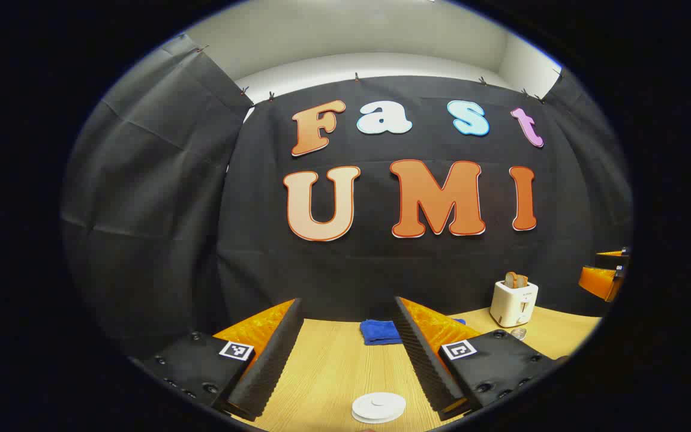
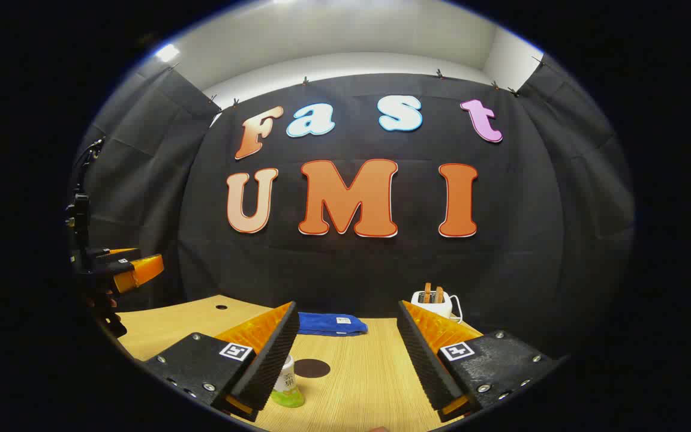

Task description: Open the teacup lid with one hand, grasp the water bottle and pour water into the teacup with the other hand; after pouring, place the water bottle on the coaster and then close the teacup lid.

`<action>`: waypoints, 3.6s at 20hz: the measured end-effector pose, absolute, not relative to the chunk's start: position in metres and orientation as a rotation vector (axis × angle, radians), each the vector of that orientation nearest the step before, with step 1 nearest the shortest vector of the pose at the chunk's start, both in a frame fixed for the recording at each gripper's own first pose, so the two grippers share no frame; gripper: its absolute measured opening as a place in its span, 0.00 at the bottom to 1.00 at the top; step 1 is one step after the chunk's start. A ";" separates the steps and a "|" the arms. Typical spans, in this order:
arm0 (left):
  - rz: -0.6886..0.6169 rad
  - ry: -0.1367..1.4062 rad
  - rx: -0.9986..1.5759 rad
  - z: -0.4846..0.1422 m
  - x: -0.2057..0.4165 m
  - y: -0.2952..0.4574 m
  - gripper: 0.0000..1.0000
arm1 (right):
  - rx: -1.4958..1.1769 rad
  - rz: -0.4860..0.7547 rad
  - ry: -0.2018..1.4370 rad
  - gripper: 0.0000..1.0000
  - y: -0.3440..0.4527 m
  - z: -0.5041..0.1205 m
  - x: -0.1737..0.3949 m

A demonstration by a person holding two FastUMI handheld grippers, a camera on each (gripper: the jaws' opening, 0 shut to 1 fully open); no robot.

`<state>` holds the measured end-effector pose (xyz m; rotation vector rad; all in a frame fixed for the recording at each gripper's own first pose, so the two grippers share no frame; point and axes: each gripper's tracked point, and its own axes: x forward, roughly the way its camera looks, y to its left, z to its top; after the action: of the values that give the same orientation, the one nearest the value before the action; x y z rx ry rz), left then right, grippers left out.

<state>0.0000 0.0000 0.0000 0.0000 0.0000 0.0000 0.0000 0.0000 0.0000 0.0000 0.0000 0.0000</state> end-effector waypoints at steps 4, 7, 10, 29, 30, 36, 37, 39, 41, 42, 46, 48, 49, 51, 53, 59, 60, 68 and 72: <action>-0.004 0.002 -0.001 -0.001 -0.001 -0.001 0.98 | -0.007 -0.002 0.004 0.98 0.000 -0.001 0.000; -0.006 0.000 -0.002 -0.001 -0.002 -0.001 0.98 | -0.007 -0.002 0.004 0.98 0.000 -0.001 -0.001; -0.011 -0.008 -0.006 0.002 -0.003 -0.002 0.98 | -0.008 -0.002 -0.002 0.98 0.000 0.001 -0.002; -0.108 0.097 -0.077 -0.063 -0.004 -0.015 0.96 | -0.072 0.054 -0.010 0.98 0.027 -0.013 -0.005; -0.116 0.110 -0.076 -0.072 -0.003 -0.016 0.96 | -0.075 0.058 -0.006 0.98 0.029 -0.016 -0.006; -0.191 0.183 -0.092 -0.126 0.001 -0.029 0.98 | -0.073 0.067 0.034 0.98 0.030 -0.038 -0.007; -0.198 0.208 -0.079 -0.138 0.001 -0.031 0.98 | -0.073 0.066 0.041 0.98 0.028 -0.042 -0.008; -0.209 0.247 -0.046 -0.159 0.001 -0.035 0.98 | -0.071 0.066 0.055 0.98 0.028 -0.048 -0.009; -0.220 0.286 -0.009 -0.176 0.001 -0.039 0.98 | -0.070 0.066 0.066 0.98 0.027 -0.054 -0.009; -0.230 0.305 0.006 -0.185 0.001 -0.042 0.98 | -0.070 0.066 0.071 0.98 0.027 -0.056 -0.009; -0.253 0.363 0.059 -0.211 0.000 -0.051 0.98 | -0.070 0.076 0.094 0.98 0.029 -0.068 -0.009; -0.258 0.386 0.072 -0.221 0.003 -0.055 0.98 | -0.071 0.082 0.110 0.98 0.029 -0.075 -0.009; -0.263 0.400 0.074 -0.226 0.002 -0.057 0.96 | -0.072 0.085 0.117 0.98 0.030 -0.078 -0.008; -0.270 0.425 0.085 -0.236 0.003 -0.059 0.96 | -0.068 0.097 0.137 0.98 0.033 -0.083 -0.009; -0.268 0.433 0.093 -0.240 0.004 -0.057 0.88 | -0.064 0.109 0.145 0.98 0.035 -0.088 -0.010; -0.275 0.447 0.120 -0.243 0.007 -0.058 0.65 | -0.076 0.119 0.173 0.98 0.038 -0.099 -0.008; -0.270 0.442 0.128 -0.241 0.007 -0.058 0.65 | -0.078 0.120 0.177 0.98 0.038 -0.100 -0.009; -0.259 0.422 0.107 -0.238 0.012 -0.057 0.35 | -0.093 0.149 0.197 0.98 0.045 -0.110 -0.011; -0.238 0.365 0.073 -0.217 0.016 -0.050 0.35 | -0.091 0.230 0.239 0.98 0.067 -0.126 -0.014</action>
<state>0.0164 -0.0497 -0.2175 0.0735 0.3647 -0.2384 -0.0142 0.0667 -0.1260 -0.0909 0.2394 0.2299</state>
